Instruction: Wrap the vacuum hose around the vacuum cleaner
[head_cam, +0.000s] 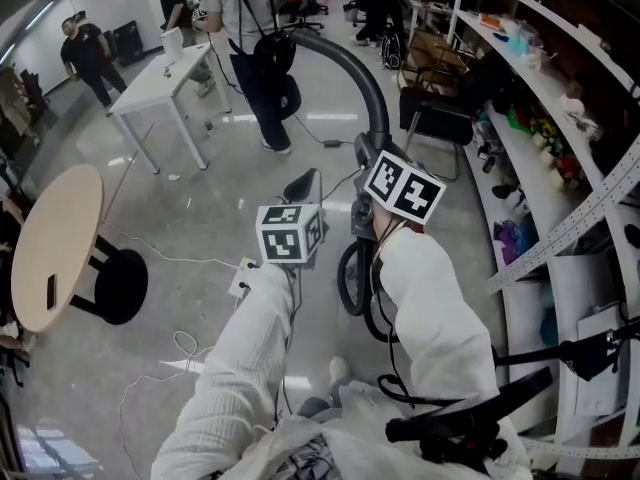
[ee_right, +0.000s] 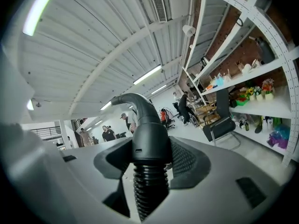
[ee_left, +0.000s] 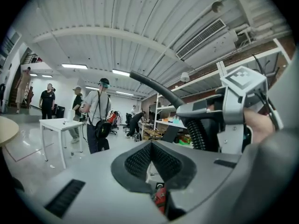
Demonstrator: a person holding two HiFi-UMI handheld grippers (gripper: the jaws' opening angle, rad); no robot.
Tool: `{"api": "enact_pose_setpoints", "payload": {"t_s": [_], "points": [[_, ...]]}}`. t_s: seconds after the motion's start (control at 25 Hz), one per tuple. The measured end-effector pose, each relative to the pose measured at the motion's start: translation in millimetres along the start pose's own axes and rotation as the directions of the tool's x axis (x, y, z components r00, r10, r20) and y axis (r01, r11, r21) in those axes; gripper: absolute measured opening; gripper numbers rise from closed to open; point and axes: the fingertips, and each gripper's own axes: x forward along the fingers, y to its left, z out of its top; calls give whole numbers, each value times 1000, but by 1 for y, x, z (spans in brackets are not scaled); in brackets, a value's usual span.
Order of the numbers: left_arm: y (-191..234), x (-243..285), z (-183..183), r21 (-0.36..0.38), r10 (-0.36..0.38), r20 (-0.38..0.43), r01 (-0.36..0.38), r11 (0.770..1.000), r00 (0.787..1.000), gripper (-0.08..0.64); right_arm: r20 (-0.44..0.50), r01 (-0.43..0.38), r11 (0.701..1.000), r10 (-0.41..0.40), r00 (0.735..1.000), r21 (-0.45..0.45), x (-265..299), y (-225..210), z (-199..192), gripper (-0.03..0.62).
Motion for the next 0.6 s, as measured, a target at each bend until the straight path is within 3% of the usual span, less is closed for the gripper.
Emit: {"api": "enact_pose_setpoints", "payload": {"t_s": [0.4, 0.52, 0.6], "points": [[14, 124, 65, 1, -173, 43, 174, 985, 984, -3, 212, 39, 998, -47, 976, 39, 82, -15, 139, 242], [24, 159, 85, 29, -243, 49, 242, 970, 969, -3, 316, 91, 995, -97, 944, 34, 95, -16, 189, 242], [32, 180, 104, 49, -298, 54, 295, 954, 953, -3, 408, 138, 989, -147, 901, 51, 94, -15, 225, 242]]}}
